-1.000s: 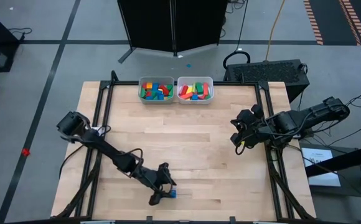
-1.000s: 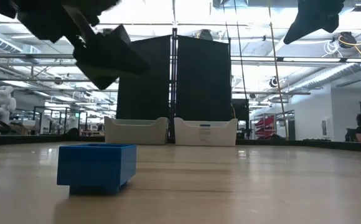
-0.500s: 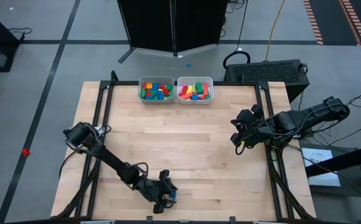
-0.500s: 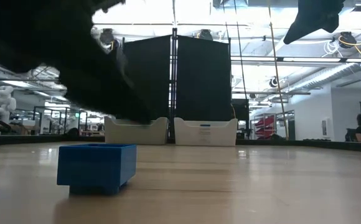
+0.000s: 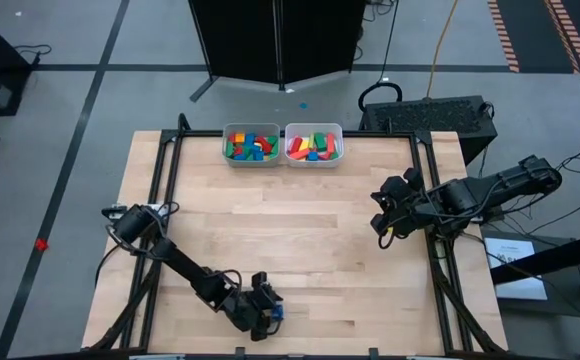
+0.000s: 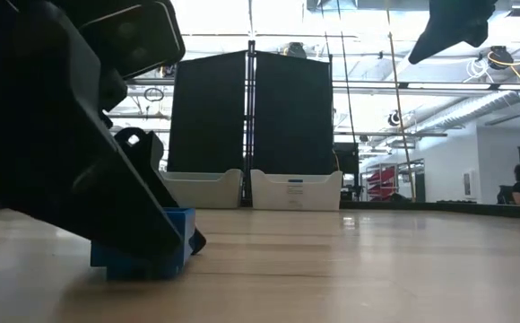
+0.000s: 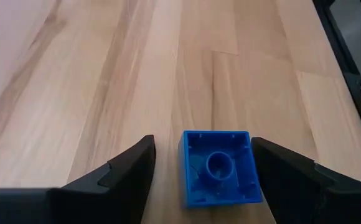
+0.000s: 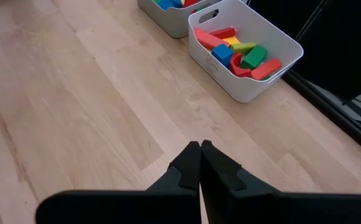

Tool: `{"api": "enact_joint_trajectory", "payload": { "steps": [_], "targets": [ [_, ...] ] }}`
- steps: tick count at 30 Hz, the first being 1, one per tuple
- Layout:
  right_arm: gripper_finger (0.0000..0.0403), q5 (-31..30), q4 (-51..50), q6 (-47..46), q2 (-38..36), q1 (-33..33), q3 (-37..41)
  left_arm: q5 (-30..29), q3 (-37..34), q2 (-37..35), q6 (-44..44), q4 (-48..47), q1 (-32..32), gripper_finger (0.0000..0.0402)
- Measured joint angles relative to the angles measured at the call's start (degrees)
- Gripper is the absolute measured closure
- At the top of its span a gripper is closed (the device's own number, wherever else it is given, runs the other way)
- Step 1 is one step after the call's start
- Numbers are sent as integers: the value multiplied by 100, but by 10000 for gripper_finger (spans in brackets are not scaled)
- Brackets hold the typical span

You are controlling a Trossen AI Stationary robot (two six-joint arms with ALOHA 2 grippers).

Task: Sort blocks by size
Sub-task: Put the blue 4-stud game piece into the gray bin

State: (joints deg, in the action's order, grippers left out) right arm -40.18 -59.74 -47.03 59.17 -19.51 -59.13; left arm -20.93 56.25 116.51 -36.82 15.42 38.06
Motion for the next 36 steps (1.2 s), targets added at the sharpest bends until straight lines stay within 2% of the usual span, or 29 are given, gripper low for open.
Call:
{"api": "enact_joint_trajectory", "payload": {
  "steps": [5, 11, 16, 19, 21, 25, 29, 36],
  "targets": [
    [403, 0, -29, 0, 1, 0, 0, 49, -1, 8, -22, -235, -4, 168],
    [403, 0, -46, 0, 1, 0, 0, 60, -9, -23, -57, -403, -28, 266],
    [403, 0, -52, 0, 1, 0, 0, 232, -25, -323, -62, -660, -183, 271],
    [403, -2, -53, -2, 0, 0, 0, 265, -44, -694, -71, -1342, -438, 271],
    [403, -2, -54, -11, 0, 0, 0, 66, -61, -1044, -61, -1884, -687, 271],
    [403, -2, -53, -54, -1, 0, 0, -610, -44, -1969, 172, -3053, -1379, 271],
    [403, -3, -42, -82, -1, 0, 0, -1362, -44, -2890, 955, -3848, -2518, 271],
    [403, -40, -38, -266, 1, 0, 0, -1304, -37, -3777, 2873, -3630, -5041, 271]
  ]
}}
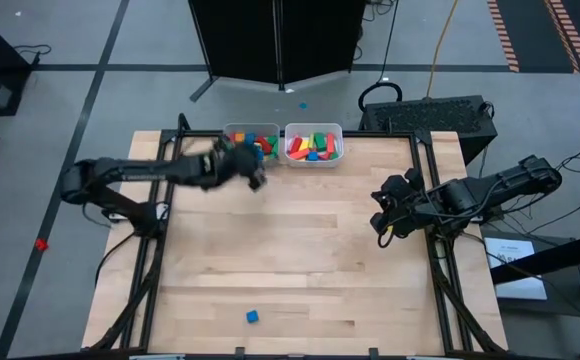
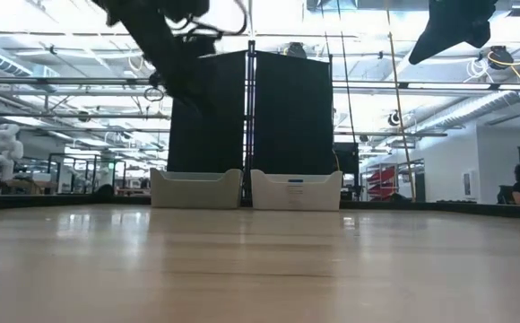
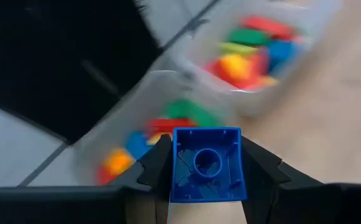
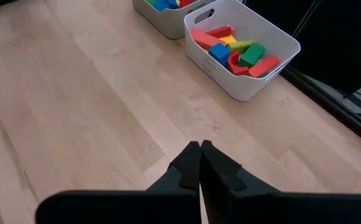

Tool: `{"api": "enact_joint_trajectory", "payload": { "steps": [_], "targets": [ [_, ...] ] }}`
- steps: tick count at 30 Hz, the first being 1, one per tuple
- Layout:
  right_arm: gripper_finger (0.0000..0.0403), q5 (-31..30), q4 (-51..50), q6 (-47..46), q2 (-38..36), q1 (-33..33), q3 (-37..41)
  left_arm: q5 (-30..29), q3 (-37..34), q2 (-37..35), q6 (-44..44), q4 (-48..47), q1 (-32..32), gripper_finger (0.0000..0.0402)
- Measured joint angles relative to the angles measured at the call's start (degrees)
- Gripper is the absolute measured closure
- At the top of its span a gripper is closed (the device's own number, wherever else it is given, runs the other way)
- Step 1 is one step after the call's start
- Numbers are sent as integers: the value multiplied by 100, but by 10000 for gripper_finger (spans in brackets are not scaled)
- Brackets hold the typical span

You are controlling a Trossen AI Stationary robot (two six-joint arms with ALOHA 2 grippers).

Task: Sort blocks by size
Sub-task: Put the blue 4-stud game piece into the gray bin

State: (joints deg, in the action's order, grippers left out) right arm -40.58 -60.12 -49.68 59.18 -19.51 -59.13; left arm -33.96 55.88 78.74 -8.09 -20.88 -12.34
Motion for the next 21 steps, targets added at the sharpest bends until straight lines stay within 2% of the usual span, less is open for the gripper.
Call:
{"api": "enact_joint_trajectory", "payload": {
  "steps": [5, 10, 14, 18, 21],
  "targets": [
    [403, -2, 2, -43, 0, 0, 0, 1015, -7, -11, 582, 73, -1524, 271],
    [403, -8, 3, -42, 0, 0, 0, 1946, -4, 350, 703, 181, -2453, 264],
    [403, -12, 6, -53, -2, 0, 0, 2462, -4, 645, 894, 228, -2746, 221],
    [403, -17, 7, -62, -1, 0, 0, 2991, -4, 822, 1161, 287, -2755, 172],
    [403, -15, 9, -63, 0, 0, 0, 3367, -4, 827, 1166, 282, -2689, 155]
  ]
}}
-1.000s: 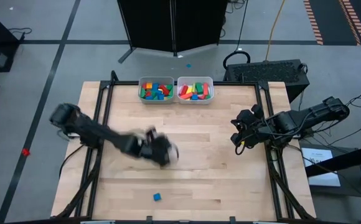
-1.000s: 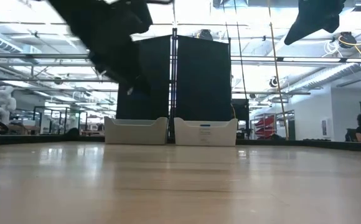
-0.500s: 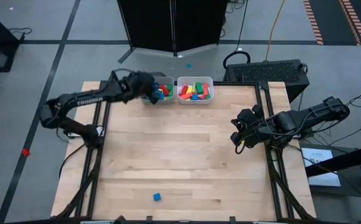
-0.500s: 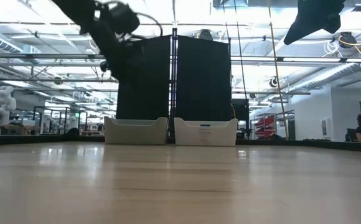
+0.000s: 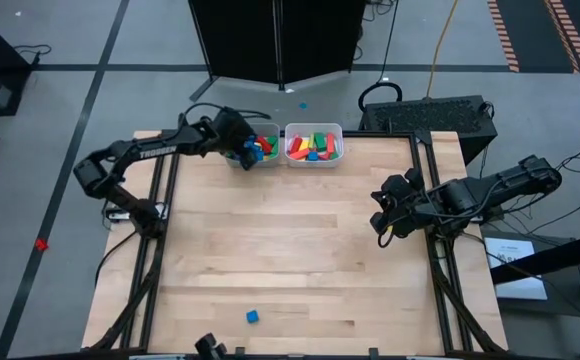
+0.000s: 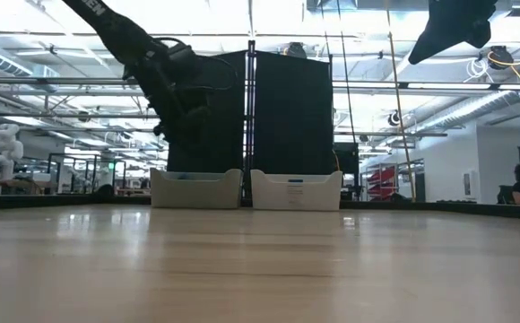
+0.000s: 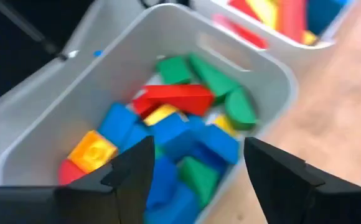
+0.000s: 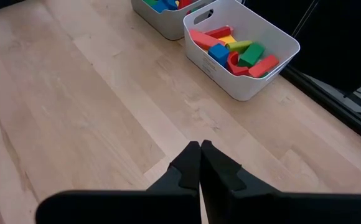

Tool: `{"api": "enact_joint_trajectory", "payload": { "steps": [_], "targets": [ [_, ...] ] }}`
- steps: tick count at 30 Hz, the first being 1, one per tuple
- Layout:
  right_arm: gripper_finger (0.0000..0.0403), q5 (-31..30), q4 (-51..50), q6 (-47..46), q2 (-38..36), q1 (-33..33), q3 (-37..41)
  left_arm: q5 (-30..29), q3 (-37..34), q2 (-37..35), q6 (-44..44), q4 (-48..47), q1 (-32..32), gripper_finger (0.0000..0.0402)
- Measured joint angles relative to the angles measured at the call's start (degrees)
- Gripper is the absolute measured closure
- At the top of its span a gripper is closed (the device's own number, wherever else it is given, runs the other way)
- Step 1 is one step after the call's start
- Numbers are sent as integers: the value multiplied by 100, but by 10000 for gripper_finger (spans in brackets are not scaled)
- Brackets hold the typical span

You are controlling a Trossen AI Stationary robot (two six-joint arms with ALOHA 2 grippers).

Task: Sort blocks by size
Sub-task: Put the blue 4-stud game piece into the gray bin, then put the blue triangular block into the gray bin

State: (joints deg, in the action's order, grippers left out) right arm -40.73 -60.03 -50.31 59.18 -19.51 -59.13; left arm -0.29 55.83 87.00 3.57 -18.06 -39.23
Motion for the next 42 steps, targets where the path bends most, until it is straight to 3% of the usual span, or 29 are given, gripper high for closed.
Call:
{"api": "enact_joint_trajectory", "payload": {
  "steps": [4, 7, 9, 12, 16, 23, 26, 29, 33, 37, 42],
  "targets": [
    [403, 0, -2, 3, 0, 0, 0, 541, 2, -118, -343, -181, 134, 150],
    [403, 2, -2, 1, 0, 0, 0, 1788, 19, -160, -936, -733, 469, 150],
    [403, 2, 1, 2, 0, 0, 0, 2335, 6, -160, -1067, -1289, 990, 149],
    [403, 2, 2, 35, -1, 0, 0, 2365, -141, -160, -1382, -1818, 2136, 149],
    [403, 4, 1, 110, -1, 0, 0, 1705, -271, -157, -2649, -1571, 3882, 148],
    [403, 17, 2, 296, 0, 0, 0, -959, -278, -157, -5479, -578, 6622, 148],
    [403, 20, 2, 348, -1, 0, 0, -1827, -278, -93, -5920, -289, 7478, 148],
    [403, 22, 2, 366, 0, 0, 0, -2399, -278, 38, -5501, -106, 8184, 148],
    [403, 31, 8, 366, 0, 0, 2, -2822, -278, 395, -3948, 95, 8750, 148],
    [403, 33, 12, 362, 0, 0, 2, -2849, -278, 765, -2398, 289, 8850, 148],
    [403, 35, 35, 294, -1, 0, 4, -2748, -278, 1154, -1413, 811, 8700, 148]
  ]
}}
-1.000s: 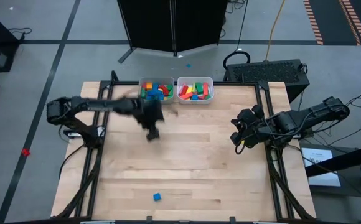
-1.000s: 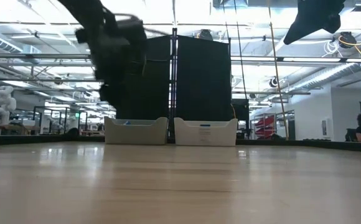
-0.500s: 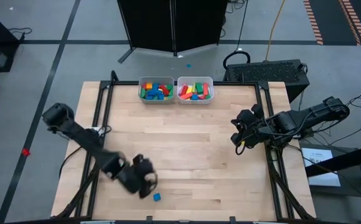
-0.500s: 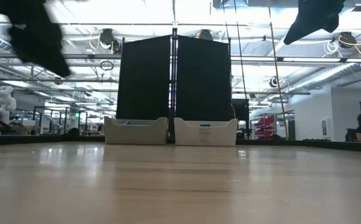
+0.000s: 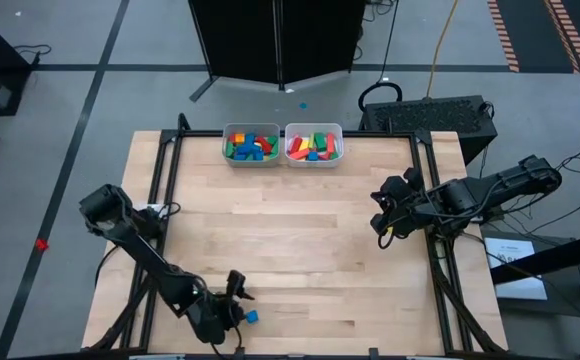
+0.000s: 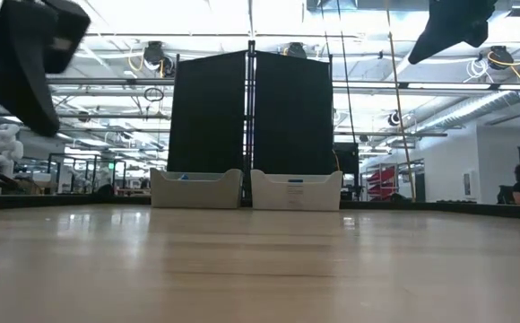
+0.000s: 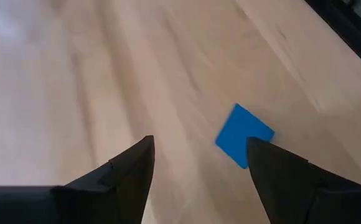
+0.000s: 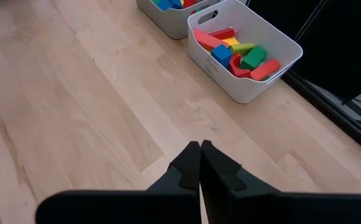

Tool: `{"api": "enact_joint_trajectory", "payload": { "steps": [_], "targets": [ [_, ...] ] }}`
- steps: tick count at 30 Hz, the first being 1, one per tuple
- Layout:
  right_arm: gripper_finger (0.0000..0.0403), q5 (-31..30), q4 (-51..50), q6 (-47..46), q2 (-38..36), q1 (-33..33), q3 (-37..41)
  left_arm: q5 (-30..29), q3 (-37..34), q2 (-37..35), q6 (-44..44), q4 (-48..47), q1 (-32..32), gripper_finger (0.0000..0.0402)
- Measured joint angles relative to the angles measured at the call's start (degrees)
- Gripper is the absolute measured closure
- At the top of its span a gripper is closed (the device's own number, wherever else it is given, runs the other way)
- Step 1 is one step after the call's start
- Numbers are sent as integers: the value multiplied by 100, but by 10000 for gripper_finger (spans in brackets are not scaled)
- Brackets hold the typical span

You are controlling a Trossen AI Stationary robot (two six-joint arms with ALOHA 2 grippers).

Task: Sort blocks by size
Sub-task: Put the blue triangular block into the gray bin

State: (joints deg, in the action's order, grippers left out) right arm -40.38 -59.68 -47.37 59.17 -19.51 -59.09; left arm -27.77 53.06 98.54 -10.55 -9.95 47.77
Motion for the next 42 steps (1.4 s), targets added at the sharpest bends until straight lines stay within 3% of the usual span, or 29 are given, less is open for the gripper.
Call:
{"api": "enact_joint_trajectory", "payload": {
  "steps": [6, 14, 29, 34, 42],
  "targets": [
    [403, 0, 102, -9, 1, 0, 0, 1173, 0, 133, 390, 255, -173, 148],
    [403, -2, 120, -36, 0, 1, 0, 1310, 0, 196, 1485, 472, -259, 148],
    [403, -3, 106, -5, 1, 0, 0, 2406, 24, 1070, 2586, 1510, -737, 151],
    [403, -2, 94, -9, 1, 1, 0, 3086, 35, 1225, 2443, 1495, -906, 186],
    [403, -2, 92, -28, -1, 2, 0, 3511, 24, 1250, 2457, 1467, -1146, 268]
  ]
}}
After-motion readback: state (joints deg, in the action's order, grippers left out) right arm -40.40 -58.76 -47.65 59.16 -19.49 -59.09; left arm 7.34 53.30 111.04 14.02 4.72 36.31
